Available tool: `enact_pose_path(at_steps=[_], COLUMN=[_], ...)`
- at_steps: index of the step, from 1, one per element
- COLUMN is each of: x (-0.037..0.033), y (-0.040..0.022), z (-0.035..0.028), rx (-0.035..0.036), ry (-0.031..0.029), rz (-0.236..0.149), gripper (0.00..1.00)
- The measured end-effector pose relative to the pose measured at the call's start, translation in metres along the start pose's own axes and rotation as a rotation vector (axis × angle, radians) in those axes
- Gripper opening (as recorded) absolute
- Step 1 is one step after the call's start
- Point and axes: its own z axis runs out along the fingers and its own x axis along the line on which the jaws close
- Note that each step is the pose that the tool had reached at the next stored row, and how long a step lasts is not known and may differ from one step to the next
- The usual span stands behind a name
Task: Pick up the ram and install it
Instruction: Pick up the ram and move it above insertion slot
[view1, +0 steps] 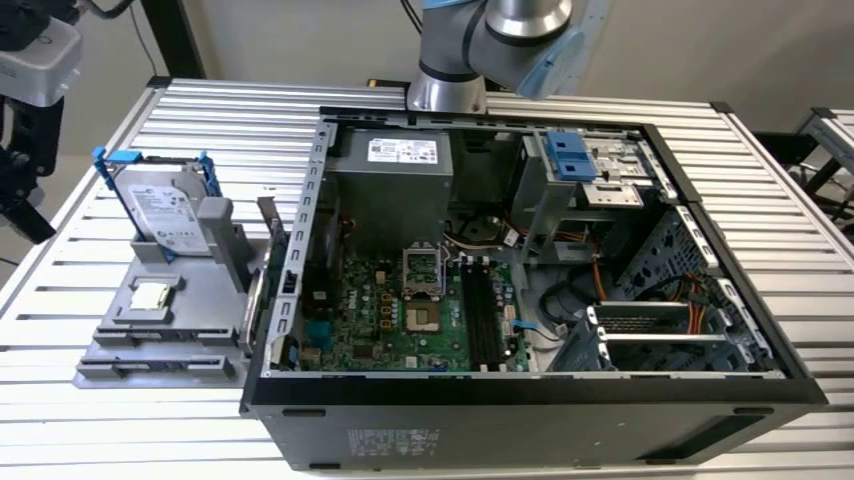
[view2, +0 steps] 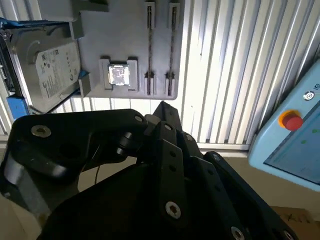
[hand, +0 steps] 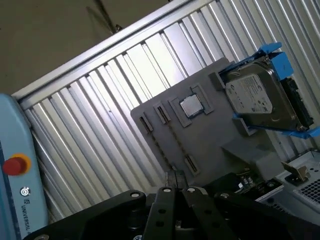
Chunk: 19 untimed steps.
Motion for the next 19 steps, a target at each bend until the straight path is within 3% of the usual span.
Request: enact_pose_path(at_steps=[19], x=[-0.0028], y=[0.0015], z=[0.0032], rx=[-0.0129], ry=[0.0038], rz=[-0.309], gripper=[0.00])
